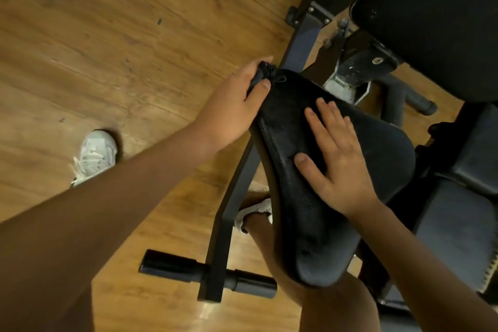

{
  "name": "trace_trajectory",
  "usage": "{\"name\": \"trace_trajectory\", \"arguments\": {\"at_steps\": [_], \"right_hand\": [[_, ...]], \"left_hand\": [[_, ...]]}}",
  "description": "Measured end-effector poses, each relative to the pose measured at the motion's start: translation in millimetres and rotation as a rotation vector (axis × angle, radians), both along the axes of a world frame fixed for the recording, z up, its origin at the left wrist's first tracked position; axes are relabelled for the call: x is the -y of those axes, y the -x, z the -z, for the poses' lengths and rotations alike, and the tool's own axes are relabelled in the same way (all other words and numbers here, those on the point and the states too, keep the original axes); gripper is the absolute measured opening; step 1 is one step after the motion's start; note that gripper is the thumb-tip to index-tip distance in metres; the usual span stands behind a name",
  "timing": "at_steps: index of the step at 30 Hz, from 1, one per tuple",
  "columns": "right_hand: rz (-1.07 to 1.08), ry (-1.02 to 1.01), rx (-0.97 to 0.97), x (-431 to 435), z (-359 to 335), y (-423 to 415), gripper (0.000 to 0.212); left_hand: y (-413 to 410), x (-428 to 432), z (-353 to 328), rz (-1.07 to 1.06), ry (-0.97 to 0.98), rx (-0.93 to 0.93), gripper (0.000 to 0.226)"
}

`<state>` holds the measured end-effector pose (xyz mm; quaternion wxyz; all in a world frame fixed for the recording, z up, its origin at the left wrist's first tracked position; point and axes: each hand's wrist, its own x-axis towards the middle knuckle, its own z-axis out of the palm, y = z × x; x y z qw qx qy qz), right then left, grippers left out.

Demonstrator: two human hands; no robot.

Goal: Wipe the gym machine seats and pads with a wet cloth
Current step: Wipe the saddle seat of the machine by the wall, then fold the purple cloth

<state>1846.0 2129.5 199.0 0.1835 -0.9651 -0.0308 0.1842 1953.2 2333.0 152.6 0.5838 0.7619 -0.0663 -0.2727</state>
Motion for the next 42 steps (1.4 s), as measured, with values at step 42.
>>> {"name": "trace_trajectory", "arguments": {"at_steps": [42], "right_hand": [[1.09, -1.325, -0.121, -150.2, -210.0, 122.7, 0.026]], "left_hand": [[218.0, -127.1, -228.8, -0.437, 0.346, -0.303, 0.026]]}}
